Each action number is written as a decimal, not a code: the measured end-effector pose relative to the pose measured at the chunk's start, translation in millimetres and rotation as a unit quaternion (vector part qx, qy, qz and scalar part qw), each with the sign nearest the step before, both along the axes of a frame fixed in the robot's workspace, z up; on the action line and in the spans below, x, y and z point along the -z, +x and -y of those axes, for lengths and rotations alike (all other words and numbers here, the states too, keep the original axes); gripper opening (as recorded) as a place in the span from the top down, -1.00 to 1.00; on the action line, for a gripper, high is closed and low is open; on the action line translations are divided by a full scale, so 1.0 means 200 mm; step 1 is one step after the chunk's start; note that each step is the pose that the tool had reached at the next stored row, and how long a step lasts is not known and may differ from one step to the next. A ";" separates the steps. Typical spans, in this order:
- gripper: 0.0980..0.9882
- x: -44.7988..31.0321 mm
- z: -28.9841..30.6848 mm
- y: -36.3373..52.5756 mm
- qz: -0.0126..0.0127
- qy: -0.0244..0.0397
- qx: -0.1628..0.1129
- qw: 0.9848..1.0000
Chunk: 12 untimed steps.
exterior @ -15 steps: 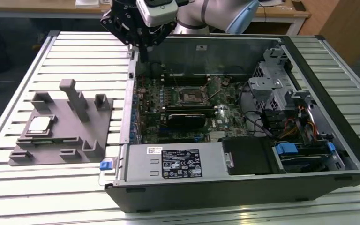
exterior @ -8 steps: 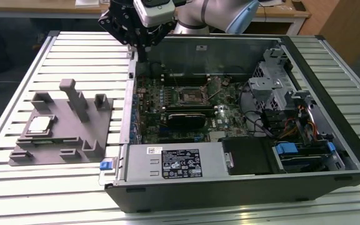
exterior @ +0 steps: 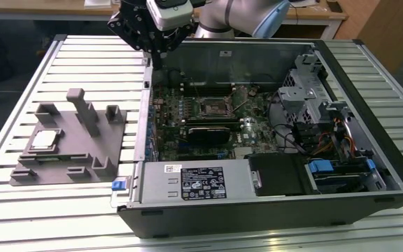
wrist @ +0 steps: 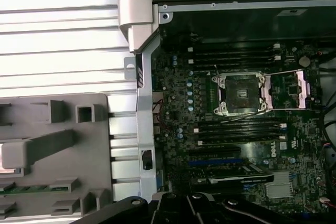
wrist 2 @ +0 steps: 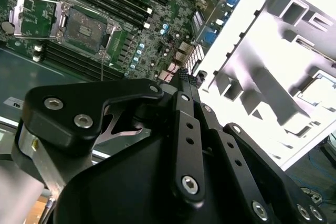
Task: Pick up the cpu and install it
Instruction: 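Reach for the cpu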
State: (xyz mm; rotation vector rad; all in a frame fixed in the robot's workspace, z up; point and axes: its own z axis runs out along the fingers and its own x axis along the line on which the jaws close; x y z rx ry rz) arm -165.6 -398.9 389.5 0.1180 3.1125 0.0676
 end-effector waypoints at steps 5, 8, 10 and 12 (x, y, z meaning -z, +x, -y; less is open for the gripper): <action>0.98 0.001 0.000 -0.011 0.000 0.000 0.000 1.000; 0.98 0.002 0.000 -0.017 0.000 0.000 0.000 1.000; 0.98 0.002 0.000 -0.022 0.000 0.000 0.000 1.000; 0.98 0.002 0.000 -0.026 0.000 0.000 0.000 1.000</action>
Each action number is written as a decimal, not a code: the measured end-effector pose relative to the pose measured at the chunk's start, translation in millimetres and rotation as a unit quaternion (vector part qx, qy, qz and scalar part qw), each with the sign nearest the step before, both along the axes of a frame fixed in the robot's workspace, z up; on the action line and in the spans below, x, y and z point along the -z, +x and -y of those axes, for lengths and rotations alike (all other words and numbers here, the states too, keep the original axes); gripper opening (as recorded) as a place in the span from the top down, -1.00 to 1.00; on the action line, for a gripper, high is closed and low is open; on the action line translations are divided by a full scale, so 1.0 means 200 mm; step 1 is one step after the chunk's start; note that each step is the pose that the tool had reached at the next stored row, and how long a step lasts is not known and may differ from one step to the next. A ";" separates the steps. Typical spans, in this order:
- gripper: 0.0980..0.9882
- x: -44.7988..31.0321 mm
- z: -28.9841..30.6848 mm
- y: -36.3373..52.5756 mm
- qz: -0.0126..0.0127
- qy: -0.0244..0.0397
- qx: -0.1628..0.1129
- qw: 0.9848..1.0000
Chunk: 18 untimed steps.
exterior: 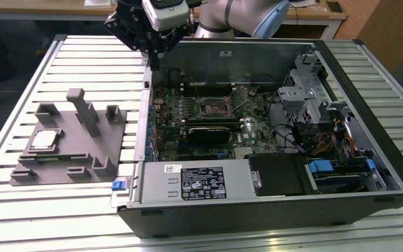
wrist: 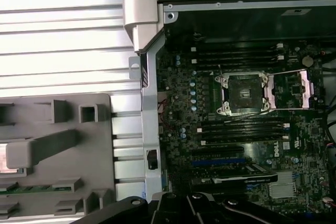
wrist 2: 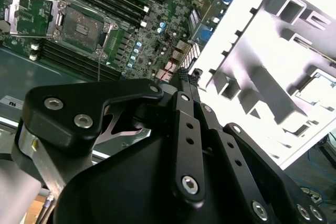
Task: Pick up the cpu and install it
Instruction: 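Reach for the cpu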
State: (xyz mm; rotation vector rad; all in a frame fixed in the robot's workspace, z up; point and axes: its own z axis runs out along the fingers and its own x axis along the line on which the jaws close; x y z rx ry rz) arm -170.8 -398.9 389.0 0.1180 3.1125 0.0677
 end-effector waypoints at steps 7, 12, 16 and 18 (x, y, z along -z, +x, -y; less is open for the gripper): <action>0.98 0.002 0.000 -0.022 0.000 0.000 0.000 1.000; 0.98 0.003 0.000 -0.039 0.000 0.000 0.000 1.000; 0.98 0.004 0.000 -0.052 0.000 0.000 0.000 1.000; 0.98 0.005 0.000 -0.059 0.000 0.000 0.000 1.000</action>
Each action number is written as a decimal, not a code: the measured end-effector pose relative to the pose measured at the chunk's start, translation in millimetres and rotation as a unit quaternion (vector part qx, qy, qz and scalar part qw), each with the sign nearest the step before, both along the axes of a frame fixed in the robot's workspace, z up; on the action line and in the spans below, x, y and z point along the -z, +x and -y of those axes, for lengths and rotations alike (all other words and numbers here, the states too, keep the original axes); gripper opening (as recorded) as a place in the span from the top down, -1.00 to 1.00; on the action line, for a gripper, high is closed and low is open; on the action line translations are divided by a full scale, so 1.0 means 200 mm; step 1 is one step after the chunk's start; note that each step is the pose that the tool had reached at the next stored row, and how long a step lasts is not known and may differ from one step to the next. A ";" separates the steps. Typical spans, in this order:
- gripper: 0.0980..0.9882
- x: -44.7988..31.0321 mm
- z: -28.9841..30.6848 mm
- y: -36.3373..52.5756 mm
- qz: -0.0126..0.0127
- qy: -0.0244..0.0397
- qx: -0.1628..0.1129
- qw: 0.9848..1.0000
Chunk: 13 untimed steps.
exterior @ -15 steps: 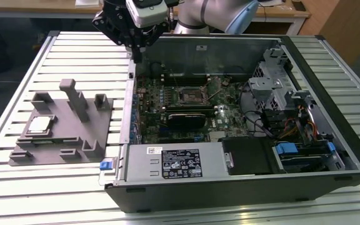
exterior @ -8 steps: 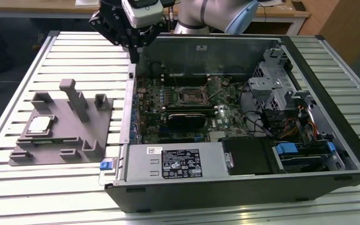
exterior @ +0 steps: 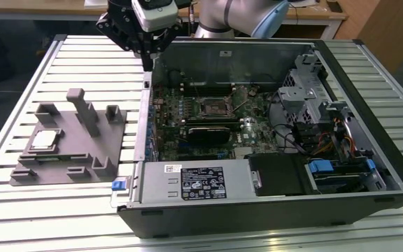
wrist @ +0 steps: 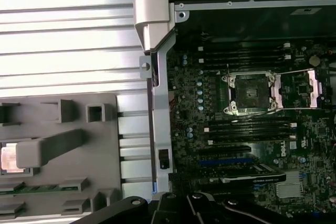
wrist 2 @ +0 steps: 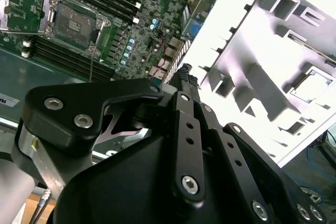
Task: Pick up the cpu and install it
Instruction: 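Reach for the cpu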
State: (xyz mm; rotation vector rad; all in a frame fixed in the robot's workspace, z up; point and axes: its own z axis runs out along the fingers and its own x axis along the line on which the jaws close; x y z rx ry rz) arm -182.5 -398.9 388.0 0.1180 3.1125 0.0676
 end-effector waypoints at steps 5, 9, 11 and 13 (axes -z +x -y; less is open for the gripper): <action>0.98 0.001 0.000 -0.019 0.000 0.000 0.000 1.000; 0.98 0.002 0.000 -0.034 0.000 0.000 0.000 1.000; 0.98 0.002 0.000 -0.041 0.000 0.000 0.000 1.000; 0.98 0.002 0.000 -0.047 0.000 0.000 0.000 1.000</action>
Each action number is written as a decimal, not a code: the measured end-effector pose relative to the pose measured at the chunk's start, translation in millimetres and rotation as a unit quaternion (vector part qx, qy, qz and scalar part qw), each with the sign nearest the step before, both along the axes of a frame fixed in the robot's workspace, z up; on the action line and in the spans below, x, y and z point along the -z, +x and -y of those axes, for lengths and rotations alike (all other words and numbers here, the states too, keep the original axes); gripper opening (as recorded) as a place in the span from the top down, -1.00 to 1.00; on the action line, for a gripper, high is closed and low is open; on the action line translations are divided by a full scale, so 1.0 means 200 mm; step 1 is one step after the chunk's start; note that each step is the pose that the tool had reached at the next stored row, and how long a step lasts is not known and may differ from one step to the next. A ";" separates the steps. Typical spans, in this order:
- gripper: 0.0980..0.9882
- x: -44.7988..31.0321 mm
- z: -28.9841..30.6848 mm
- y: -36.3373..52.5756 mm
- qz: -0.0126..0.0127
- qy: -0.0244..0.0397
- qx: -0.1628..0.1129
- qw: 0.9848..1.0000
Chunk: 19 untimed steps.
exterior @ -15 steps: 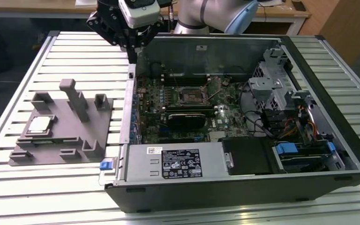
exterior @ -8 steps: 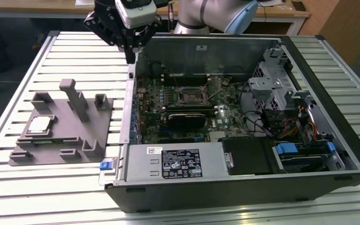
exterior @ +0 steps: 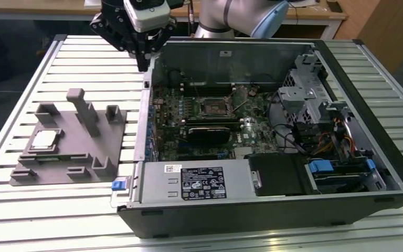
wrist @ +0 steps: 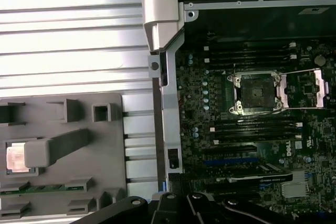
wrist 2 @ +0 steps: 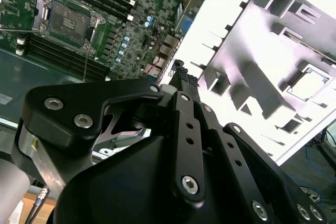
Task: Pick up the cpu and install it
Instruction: 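Reach for the cpu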
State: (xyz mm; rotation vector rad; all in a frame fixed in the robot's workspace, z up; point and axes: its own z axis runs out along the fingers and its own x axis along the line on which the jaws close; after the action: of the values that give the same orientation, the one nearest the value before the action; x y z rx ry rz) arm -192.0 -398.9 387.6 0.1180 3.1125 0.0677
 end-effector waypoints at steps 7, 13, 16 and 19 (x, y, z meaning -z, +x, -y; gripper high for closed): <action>0.98 0.001 0.000 -0.023 0.000 0.000 0.000 1.000; 0.98 0.002 0.000 -0.043 0.000 0.000 0.000 1.000; 0.98 0.003 0.000 -0.052 0.000 0.000 0.000 1.000; 0.98 0.004 0.000 -0.062 0.000 0.000 0.000 1.000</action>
State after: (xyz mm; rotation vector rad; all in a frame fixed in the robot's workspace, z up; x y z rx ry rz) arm -204.4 -398.9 386.8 0.1181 3.1125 0.0677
